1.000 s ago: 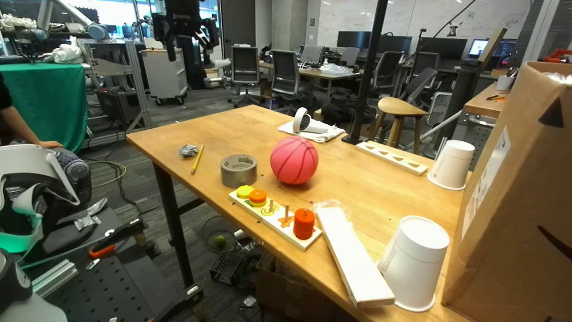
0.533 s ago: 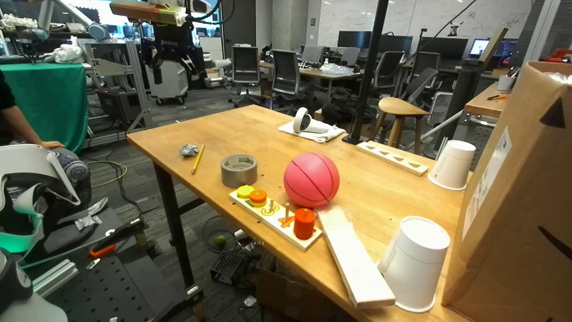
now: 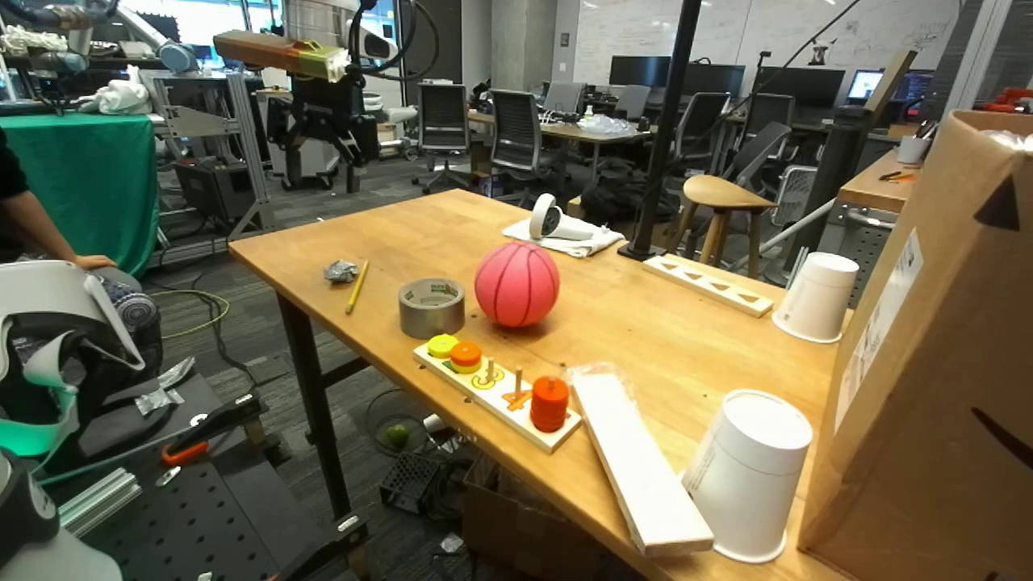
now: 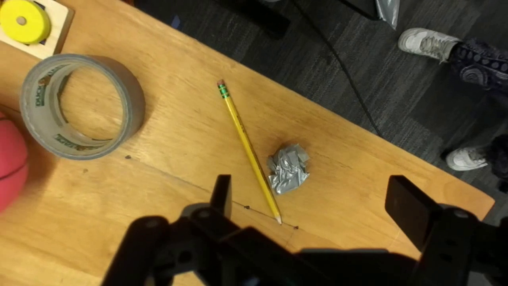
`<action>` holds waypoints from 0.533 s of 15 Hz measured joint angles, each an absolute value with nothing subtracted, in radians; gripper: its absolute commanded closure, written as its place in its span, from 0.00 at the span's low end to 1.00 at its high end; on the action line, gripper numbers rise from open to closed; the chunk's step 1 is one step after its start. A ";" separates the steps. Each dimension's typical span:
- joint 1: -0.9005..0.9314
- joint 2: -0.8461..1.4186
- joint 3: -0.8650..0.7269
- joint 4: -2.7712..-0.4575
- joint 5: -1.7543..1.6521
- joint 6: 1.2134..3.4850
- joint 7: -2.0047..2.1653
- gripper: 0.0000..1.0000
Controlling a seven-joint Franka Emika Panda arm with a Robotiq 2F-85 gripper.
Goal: Move the ball to the right
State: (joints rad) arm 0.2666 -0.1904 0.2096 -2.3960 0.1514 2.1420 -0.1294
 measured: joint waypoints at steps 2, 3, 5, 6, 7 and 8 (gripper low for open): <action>0.258 -0.186 0.195 -2.402 0.151 2.162 -0.139 0.00; 0.252 -0.183 0.189 -2.403 0.151 2.173 -0.144 0.00; 0.241 -0.174 0.178 -2.403 0.151 2.197 -0.159 0.00; 0.236 -0.168 0.174 -2.402 0.149 2.209 -0.167 0.00; 0.230 -0.159 0.169 -2.399 0.148 2.217 -0.175 0.00; 0.225 -0.148 0.165 -2.396 0.147 2.227 -0.184 0.00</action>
